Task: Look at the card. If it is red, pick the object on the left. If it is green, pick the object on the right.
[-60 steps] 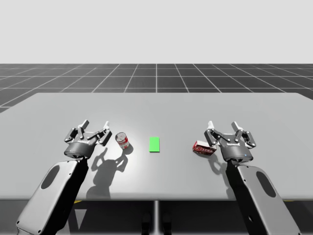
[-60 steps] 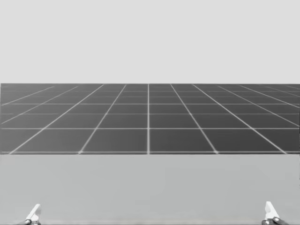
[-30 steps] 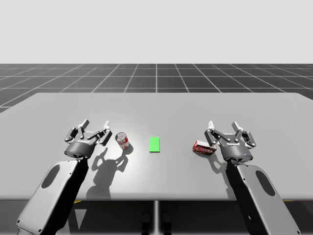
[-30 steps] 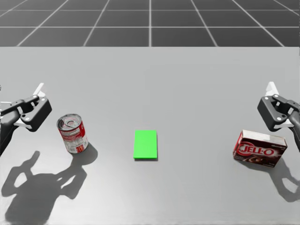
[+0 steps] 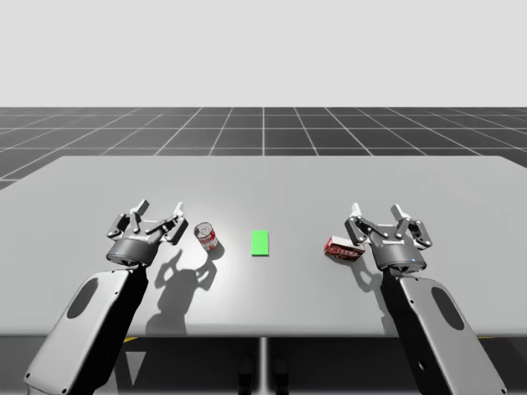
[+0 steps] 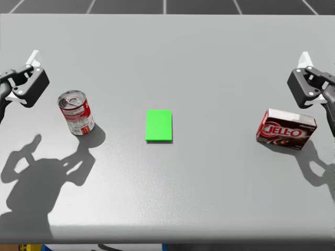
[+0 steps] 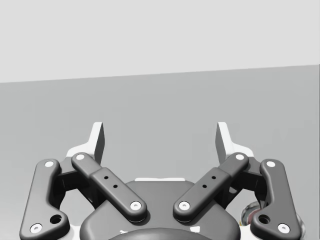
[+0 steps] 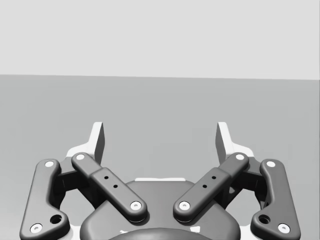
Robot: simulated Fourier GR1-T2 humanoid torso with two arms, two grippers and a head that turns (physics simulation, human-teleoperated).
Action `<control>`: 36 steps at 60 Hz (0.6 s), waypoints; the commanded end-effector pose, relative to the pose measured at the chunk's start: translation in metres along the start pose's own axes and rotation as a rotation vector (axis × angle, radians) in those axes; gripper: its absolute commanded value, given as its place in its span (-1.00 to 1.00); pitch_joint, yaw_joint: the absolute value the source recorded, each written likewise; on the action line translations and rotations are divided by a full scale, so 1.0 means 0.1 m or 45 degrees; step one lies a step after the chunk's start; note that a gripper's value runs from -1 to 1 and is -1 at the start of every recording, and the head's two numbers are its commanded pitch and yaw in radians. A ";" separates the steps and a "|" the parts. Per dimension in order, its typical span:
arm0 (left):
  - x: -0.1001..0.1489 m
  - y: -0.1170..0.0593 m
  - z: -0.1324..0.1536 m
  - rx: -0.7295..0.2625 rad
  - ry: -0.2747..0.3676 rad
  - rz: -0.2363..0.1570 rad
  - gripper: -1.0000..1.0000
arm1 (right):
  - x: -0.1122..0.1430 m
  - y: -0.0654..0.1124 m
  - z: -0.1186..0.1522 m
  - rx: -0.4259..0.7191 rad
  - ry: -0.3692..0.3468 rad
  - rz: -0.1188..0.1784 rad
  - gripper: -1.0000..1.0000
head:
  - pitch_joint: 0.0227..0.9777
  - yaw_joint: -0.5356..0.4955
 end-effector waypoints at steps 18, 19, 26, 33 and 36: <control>0.01 -0.03 0.02 -0.008 -0.002 0.005 -1.00 | -0.01 -0.01 -0.01 0.003 -0.001 0.007 -1.00 | 0.75 -0.35; 0.01 -0.04 0.02 -0.009 -0.002 0.004 -1.00 | -0.01 -0.01 -0.01 0.004 -0.001 0.007 -1.00 | 0.75 -0.36; 0.01 -0.05 0.02 -0.008 -0.003 0.001 -1.00 | -0.01 0.00 -0.02 0.005 -0.001 0.009 -1.00 | 0.78 -0.50; 0.00 -0.05 0.02 -0.006 -0.003 0.000 -1.00 | -0.01 0.00 -0.02 0.007 -0.002 0.013 -1.00 | 0.80 -0.59; 0.00 -0.05 0.02 -0.005 -0.002 0.000 -1.00 | 0.00 0.00 -0.01 0.024 0.002 0.007 -1.00 | 0.80 -0.63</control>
